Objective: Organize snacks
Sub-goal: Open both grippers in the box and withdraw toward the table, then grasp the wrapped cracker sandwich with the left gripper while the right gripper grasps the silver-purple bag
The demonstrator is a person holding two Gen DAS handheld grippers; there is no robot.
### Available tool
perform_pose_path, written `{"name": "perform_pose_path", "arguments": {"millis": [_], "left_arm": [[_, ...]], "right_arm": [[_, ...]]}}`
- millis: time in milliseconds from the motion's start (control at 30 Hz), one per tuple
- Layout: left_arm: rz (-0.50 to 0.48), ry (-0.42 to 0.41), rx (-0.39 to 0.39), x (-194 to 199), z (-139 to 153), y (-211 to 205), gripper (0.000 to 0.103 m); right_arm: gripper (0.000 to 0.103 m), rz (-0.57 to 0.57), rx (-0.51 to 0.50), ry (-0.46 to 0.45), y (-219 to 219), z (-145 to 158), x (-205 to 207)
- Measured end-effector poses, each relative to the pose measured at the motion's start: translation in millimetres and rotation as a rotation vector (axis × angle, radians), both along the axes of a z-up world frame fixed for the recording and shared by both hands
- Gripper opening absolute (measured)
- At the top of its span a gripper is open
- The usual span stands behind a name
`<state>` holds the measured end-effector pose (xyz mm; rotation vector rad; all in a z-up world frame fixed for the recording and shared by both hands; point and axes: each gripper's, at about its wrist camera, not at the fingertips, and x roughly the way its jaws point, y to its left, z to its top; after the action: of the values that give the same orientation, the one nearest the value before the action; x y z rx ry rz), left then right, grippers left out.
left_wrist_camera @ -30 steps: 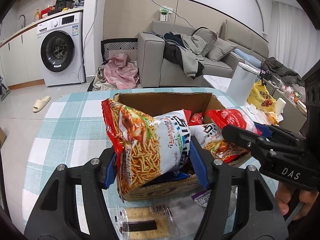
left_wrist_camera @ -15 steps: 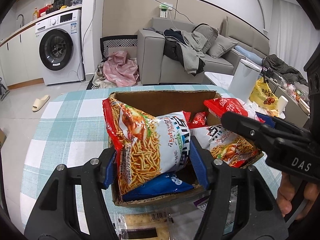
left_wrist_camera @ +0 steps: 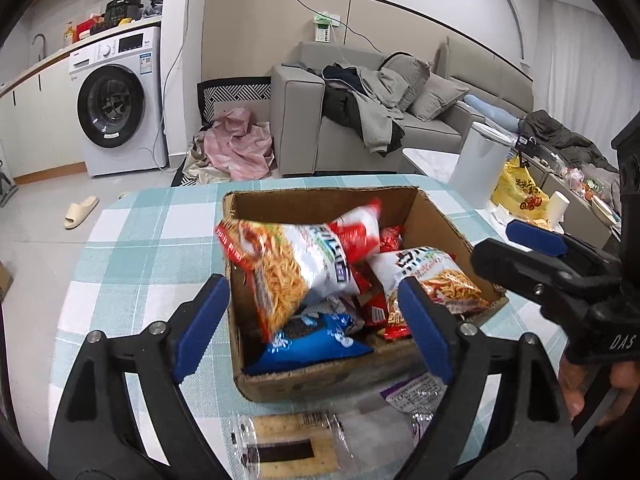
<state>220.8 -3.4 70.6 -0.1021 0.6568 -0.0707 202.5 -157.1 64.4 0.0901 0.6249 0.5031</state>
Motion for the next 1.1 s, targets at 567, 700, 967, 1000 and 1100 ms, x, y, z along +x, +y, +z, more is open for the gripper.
{"name": "perform_pose_path", "arguments": {"millis": [567,700,967,1000,1100], "left_arm": [[0.028,-0.068,0.025,-68,17,-3,0.102],[0.035,-0.077,0.034,-81,19,-5,0.102],[0.06,-0.073,0.033,-101,13,2,0.102],[0.062,-0.071,0.037,-104,11,3,0.102],[0.065,-0.077,0.042,-112,8,3,0.102]], "right_arm": [[0.103,0.039,0.023,0.022,-7,-11,-37],[0.103,0.053,0.031,0.031,-6,-15,-43],[0.103,0.063,0.035,0.033,-9,-23,-56],[0.103,0.065,0.035,0.034,-9,-24,-58],[0.103,0.068,0.029,0.044,-10,-28,-62]]}}
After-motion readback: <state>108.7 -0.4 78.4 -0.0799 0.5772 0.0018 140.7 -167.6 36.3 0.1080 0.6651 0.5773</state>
